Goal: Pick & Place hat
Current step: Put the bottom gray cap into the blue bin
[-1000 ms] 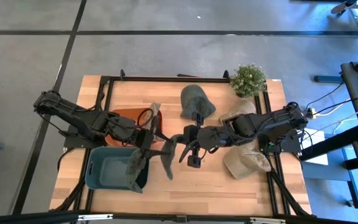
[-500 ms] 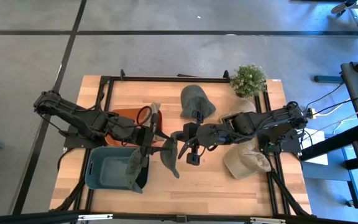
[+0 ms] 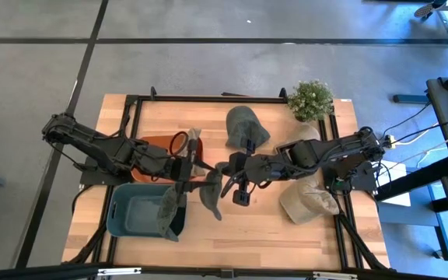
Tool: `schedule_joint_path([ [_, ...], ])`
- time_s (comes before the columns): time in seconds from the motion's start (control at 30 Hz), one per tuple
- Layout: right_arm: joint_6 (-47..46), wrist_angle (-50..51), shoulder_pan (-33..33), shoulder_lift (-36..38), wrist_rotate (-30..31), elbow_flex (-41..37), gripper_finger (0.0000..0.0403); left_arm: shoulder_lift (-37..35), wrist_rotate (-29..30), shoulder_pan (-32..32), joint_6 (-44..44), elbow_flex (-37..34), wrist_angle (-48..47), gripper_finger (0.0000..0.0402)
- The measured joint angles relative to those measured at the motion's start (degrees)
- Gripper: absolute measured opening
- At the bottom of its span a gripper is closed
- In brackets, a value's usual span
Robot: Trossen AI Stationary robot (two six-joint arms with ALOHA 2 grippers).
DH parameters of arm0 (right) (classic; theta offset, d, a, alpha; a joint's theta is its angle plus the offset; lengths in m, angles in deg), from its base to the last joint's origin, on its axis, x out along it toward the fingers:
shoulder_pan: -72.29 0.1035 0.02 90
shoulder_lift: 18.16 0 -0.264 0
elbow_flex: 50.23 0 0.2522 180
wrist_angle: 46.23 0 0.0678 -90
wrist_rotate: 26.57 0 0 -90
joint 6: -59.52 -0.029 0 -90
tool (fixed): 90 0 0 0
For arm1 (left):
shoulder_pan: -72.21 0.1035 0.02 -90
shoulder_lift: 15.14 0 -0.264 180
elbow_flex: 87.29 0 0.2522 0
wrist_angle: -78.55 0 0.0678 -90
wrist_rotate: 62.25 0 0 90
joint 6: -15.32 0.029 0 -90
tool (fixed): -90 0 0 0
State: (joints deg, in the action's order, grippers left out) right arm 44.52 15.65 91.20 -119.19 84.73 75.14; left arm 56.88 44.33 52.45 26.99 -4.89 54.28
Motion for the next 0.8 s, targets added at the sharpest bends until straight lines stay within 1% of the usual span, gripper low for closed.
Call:
schedule_joint_path([
  [0.2, -0.9, -0.4, 0.0, 0.0, -1.2, 0.0, 0.0005, 0.0, -0.7, 0.0, 0.5, 0.0, 0.0, 0.0179],
  [0.33, -1.4, -2.1, 0.0, 0.0, -1.2, 0.0, 0.0005, 0.0, -1.2, 0.0, 2.4, 0.0, -0.1, 0.0182],
  [0.5, -2.7, -4.0, 0.1, 0.0, -1.9, 0.0, 0.0005, 0.0, -3.3, 0.0, 7.3, 0.1, 0.2, 0.0176],
  [0.67, -4.3, -4.2, 0.1, 0.0, -1.8, 0.0, 0.0005, 0.0, -2.6, 0.0, 11.3, 0.1, 0.2, 0.0168],
  [0.8, -4.3, -4.3, 0.0, 0.0, -1.9, 0.0, 0.0005, 0.0, -1.3, 0.0, 11.3, 0.1, 0.4, 0.0155],
])
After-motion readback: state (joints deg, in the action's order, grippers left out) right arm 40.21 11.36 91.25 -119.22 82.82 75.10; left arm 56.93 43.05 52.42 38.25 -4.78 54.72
